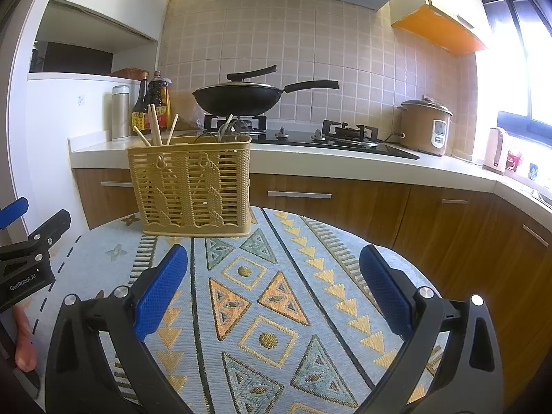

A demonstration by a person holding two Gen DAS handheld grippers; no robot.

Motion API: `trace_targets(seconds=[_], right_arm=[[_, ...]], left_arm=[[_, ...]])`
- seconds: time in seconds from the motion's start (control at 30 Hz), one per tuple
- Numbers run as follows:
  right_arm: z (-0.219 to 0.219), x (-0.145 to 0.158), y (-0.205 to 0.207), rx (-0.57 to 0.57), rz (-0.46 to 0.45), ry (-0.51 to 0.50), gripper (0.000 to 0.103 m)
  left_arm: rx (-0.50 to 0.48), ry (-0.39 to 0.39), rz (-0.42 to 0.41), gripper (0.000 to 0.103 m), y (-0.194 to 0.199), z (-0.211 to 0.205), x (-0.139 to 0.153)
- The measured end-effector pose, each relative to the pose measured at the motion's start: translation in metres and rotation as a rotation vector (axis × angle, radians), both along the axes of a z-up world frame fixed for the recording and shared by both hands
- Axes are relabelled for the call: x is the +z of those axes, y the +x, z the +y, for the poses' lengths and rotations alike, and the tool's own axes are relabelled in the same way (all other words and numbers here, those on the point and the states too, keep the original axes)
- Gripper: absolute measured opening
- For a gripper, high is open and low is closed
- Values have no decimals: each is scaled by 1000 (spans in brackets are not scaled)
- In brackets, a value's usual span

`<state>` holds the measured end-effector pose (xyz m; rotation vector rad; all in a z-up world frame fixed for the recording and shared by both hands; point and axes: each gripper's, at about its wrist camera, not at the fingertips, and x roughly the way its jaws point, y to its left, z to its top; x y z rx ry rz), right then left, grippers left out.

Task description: Organize utensils

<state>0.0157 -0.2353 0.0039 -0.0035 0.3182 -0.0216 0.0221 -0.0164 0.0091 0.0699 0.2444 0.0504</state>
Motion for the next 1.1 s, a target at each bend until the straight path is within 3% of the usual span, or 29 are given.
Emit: trace_targets(seconds=[0.5,0.83,1.1], right_arm=[[1,-1,2,2,11,0,95],[-1,-2,5,-1,21,11,95],[-1,-3,6,1,26,13,95]], left_arm=[[12,26,11,95,3,-1,-1],[80,67,-11,96,6,-1,-2],[47,-35,37,96,12,15,-1]])
